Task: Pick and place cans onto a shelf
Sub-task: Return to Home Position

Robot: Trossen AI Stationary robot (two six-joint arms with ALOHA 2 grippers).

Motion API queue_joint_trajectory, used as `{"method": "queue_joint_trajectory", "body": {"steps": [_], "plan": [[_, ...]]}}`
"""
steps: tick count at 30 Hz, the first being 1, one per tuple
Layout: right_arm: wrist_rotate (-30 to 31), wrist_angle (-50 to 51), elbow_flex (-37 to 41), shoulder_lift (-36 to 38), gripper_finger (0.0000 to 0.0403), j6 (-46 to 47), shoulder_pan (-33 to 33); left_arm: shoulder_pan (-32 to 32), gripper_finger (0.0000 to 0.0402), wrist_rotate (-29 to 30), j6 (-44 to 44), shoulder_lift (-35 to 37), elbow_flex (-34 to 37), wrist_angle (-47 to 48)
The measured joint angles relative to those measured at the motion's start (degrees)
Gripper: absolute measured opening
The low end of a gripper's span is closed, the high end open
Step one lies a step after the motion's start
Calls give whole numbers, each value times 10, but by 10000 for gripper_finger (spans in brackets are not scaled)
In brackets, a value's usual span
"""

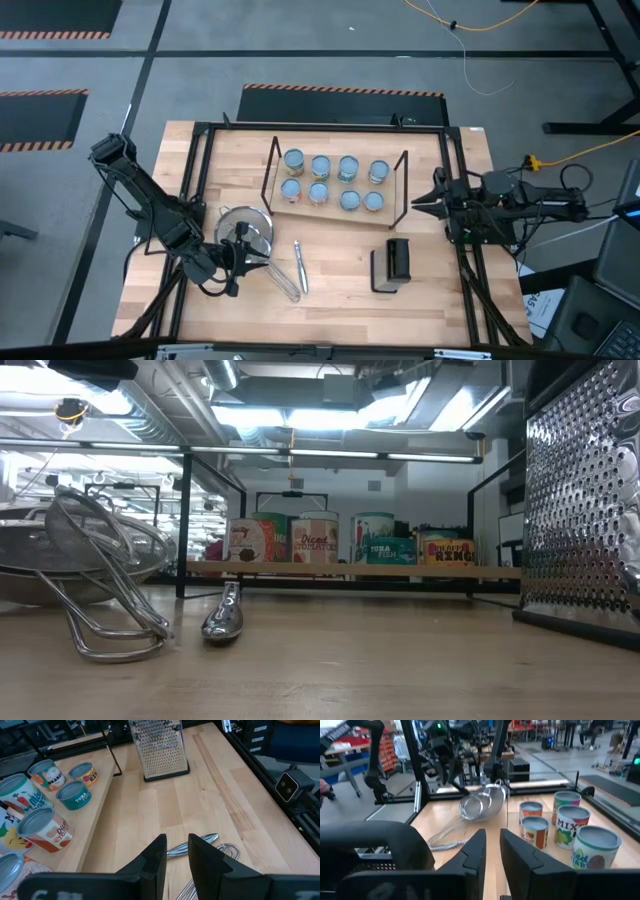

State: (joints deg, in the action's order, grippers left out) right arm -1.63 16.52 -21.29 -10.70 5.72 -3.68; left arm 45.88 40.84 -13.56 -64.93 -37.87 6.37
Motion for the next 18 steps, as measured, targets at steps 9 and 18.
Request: {"method": "queue_joint_trajectory", "body": {"steps": [9, 18], "plan": [[0, -5, 48, 85, 62, -3, 0, 0, 72, 0, 0, 0, 0, 0], [0, -48, 109, 107, 62, -2, 0, 0, 72, 0, 0, 0, 0, -1]]}}
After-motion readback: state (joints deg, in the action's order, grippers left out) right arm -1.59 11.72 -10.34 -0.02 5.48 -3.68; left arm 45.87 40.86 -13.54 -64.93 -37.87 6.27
